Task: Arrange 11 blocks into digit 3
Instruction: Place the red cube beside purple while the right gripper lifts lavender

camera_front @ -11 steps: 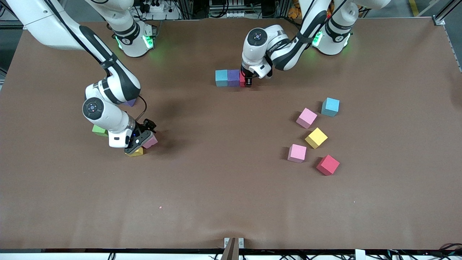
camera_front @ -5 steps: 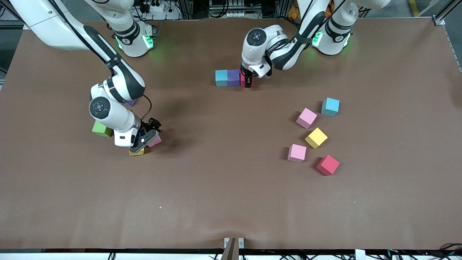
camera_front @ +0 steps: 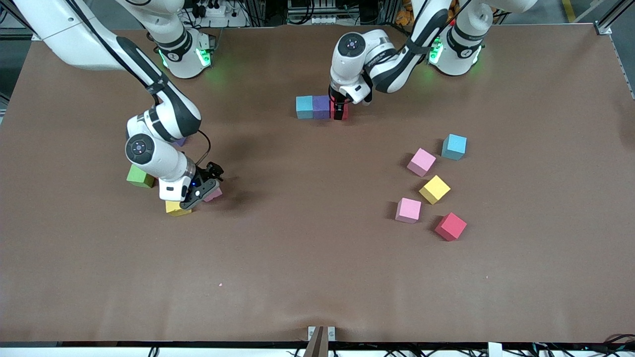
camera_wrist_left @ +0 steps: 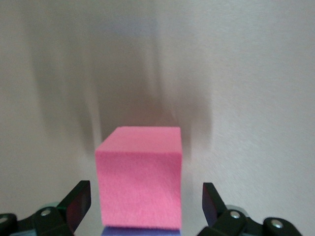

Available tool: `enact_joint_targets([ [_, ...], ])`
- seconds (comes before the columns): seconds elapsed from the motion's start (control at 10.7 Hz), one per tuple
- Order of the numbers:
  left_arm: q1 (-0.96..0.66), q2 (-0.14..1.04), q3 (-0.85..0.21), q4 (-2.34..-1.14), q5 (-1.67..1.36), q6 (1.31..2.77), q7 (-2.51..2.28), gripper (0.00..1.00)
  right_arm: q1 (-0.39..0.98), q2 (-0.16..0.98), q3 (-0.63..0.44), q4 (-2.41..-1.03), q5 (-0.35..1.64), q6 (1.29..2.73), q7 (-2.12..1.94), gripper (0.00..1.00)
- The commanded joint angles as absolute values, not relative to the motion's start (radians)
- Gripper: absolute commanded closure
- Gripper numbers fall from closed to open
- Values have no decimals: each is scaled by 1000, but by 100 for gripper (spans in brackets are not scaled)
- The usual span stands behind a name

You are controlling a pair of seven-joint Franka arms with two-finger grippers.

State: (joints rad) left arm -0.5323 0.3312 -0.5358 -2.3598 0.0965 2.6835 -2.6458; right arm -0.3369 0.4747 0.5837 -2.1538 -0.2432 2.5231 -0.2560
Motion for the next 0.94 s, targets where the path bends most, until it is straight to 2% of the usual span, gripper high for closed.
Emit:
enact_joint_targets([
  [0.0, -522, 270, -541, -2367, 100, 2655, -2596, 0, -336, 489, 575, -2141, -279, 2525, -224, 0],
  [0.47, -515, 180, -546, -2330, 98, 2543, -2521, 0, -331, 506, 548, -2143, -305, 2531, -221, 0],
  [0.56, -479, 176, -546, -2306, 100, 2504, -2488, 0, -331, 503, 548, -2141, -298, 2528, -219, 11],
  [0.65, -454, 176, -548, -2266, 92, 2446, -2443, 0, -331, 503, 548, -2140, -296, 2528, -219, 41],
  [0.84, -421, 176, -548, -2197, 69, 2378, -2347, 0, -331, 496, 548, -2140, -291, 2519, -218, 61],
])
